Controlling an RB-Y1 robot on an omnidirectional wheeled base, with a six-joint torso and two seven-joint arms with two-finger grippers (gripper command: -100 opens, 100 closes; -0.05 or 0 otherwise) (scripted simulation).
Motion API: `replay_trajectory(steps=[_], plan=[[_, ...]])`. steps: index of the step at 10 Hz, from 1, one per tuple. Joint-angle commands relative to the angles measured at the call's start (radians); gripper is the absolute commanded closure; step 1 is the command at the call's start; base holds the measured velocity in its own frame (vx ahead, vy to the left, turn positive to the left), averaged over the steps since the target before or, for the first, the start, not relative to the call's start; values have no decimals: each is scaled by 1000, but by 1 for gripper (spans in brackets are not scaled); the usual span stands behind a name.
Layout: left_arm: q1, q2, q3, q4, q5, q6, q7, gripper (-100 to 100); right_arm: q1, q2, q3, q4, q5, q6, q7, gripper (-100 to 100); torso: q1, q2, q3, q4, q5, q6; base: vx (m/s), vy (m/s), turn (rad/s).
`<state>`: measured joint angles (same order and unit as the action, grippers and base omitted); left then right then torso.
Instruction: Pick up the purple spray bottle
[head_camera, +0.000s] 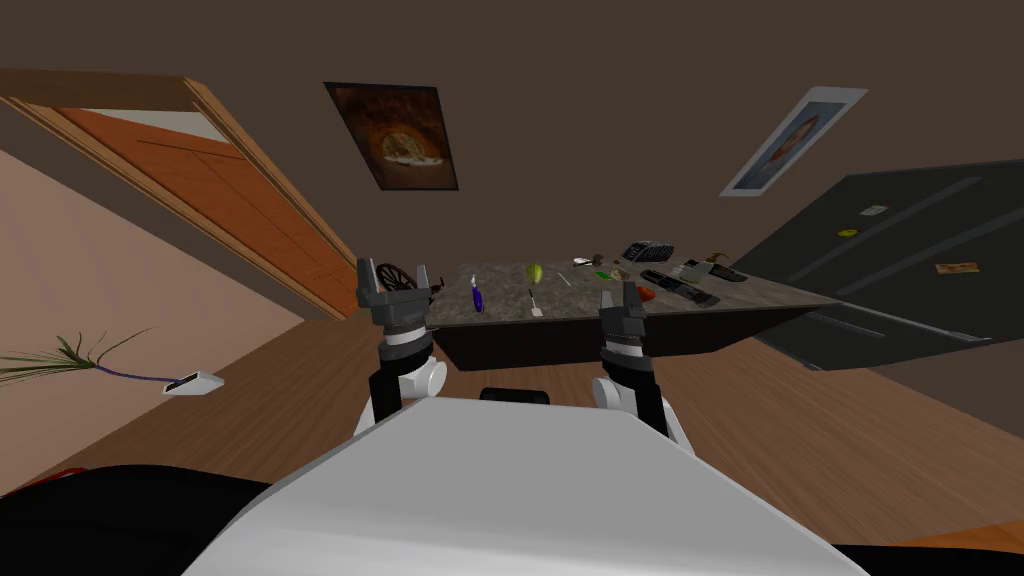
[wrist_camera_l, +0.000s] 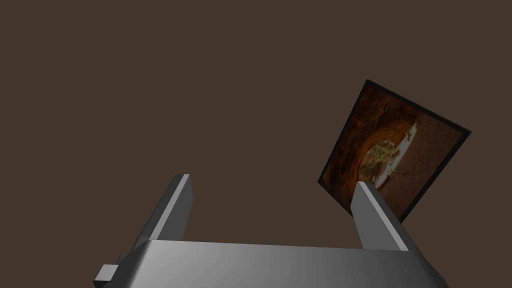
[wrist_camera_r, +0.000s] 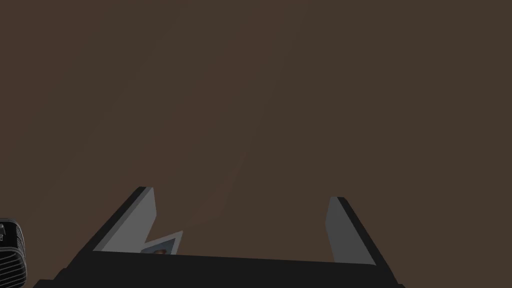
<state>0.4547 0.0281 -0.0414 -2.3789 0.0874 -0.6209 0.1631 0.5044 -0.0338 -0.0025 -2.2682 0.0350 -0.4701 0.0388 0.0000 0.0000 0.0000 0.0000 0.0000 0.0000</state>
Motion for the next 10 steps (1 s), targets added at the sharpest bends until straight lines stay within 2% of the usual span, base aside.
replay_trajectory(steps=[1,3,4,10], plan=[[-10,42,3,11,14,14,18,-100,0,0,0,0,0,0,0,0,0,0,0,0,0,0,-21,5,36],[-23,75,6,26,33,34,43,-100,0,0,0,0,0,0,0,0,1,2,1,0,0,0,-42,4,38],[-41,101,11,46,60,62,78,-100,0,0,0,0,0,0,0,0,1,3,2,1,0,0,-67,-1,72],[-106,147,29,124,169,181,216,-100,0,0,0,0,0,0,0,0,-1,6,3,1,0,0,-90,-2,62]])
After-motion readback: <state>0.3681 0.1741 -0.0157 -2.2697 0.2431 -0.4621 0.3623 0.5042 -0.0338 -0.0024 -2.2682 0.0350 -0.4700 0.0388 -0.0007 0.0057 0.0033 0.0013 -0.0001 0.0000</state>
